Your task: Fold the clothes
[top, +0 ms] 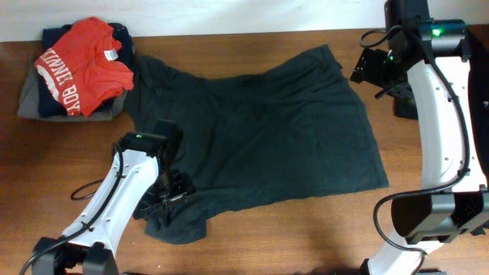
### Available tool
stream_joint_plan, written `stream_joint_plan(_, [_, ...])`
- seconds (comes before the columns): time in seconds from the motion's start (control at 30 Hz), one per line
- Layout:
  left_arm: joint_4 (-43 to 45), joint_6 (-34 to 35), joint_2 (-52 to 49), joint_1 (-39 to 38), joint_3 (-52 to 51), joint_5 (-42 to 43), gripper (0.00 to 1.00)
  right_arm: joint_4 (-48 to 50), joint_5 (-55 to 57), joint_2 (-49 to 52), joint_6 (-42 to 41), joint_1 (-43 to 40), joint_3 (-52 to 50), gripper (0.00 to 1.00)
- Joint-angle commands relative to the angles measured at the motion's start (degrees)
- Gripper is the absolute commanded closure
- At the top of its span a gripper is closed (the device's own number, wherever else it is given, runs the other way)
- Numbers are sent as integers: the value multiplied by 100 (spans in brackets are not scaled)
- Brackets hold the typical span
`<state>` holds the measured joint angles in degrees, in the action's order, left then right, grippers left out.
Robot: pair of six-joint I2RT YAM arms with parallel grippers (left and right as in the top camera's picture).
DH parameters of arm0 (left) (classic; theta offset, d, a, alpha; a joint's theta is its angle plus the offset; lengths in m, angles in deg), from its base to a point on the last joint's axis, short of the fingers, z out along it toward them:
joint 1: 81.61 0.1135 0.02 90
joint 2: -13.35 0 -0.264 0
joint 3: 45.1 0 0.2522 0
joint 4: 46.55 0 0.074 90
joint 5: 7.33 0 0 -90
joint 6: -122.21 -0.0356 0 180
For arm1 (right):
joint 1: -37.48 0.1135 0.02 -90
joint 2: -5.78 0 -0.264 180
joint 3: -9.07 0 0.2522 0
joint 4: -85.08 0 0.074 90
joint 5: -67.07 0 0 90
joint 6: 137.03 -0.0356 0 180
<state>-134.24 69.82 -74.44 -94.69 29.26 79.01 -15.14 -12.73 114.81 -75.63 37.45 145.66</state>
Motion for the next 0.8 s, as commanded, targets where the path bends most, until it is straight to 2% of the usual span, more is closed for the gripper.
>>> stream_joint_plan(0.0, [4,35,-72,24,-31,105,1,-72,96,44,-173,-44,-85,1])
stream_joint_plan(0.23, [111,232,-72,22,-824,1097,2,-422,90,44,-1019,-289,-776,1])
stream_joint_plan(0.37, [197,573,-70,24,-1283,1161,2,-293,52,42,-1283,-496,-1349,1])
stream_joint_plan(0.77, [999,566,-70,24,-1912,1294,2,260,-199,39,-1541,-962,-2181,1])
